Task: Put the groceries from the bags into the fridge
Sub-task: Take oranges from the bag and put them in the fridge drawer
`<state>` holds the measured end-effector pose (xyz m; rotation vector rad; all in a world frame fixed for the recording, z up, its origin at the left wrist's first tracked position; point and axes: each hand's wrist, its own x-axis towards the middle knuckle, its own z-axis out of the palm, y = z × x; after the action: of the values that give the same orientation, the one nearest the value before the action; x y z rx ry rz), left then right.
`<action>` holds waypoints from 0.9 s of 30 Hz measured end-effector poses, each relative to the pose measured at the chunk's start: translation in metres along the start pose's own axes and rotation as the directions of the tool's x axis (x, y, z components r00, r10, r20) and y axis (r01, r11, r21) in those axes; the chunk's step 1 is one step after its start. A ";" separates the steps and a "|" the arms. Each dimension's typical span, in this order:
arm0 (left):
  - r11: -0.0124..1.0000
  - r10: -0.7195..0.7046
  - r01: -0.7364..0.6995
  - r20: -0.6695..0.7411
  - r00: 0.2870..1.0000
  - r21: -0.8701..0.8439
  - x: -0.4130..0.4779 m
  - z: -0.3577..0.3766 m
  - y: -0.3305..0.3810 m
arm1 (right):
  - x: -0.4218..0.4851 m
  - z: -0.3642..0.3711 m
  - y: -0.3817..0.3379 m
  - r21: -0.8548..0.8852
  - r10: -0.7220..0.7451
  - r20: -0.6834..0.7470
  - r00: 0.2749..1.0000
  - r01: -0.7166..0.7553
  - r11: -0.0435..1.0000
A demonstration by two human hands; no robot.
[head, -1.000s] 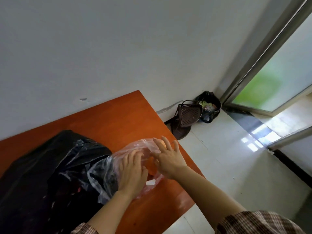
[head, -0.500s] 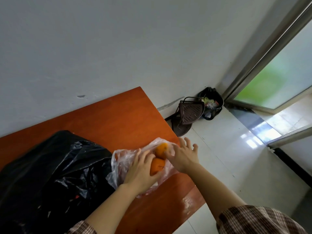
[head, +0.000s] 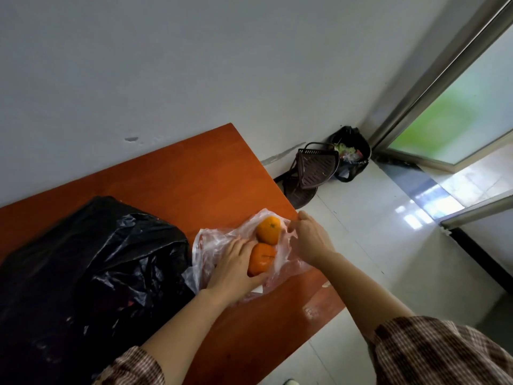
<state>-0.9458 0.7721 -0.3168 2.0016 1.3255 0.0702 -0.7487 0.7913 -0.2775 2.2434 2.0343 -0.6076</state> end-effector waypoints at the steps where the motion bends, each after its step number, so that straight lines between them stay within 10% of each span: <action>1: 1.000 0.001 -0.001 -0.008 1.000 0.006 0.000 0.000 0.001 | -0.001 -0.003 -0.003 0.035 -0.015 -0.054 0.998 0.016 0.999; 6: 0.998 -0.037 0.038 -0.036 0.999 0.042 0.001 0.004 0.009 | -0.001 -0.002 -0.023 -0.035 -0.275 -0.070 0.959 0.273 0.961; 18: 0.987 -0.153 0.149 -0.063 0.986 -0.059 0.006 0.010 0.020 | 0.027 0.006 -0.027 -0.082 -0.029 0.045 0.999 0.033 0.996; 27: 0.970 -0.241 0.241 -0.098 0.966 -0.015 0.002 0.002 0.011 | 0.029 0.007 -0.023 0.196 0.118 0.119 0.986 -0.140 0.970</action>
<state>-0.9352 0.7706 -0.3126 1.8395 1.6221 0.0587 -0.7708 0.8196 -0.2885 2.3719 1.8345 -0.9405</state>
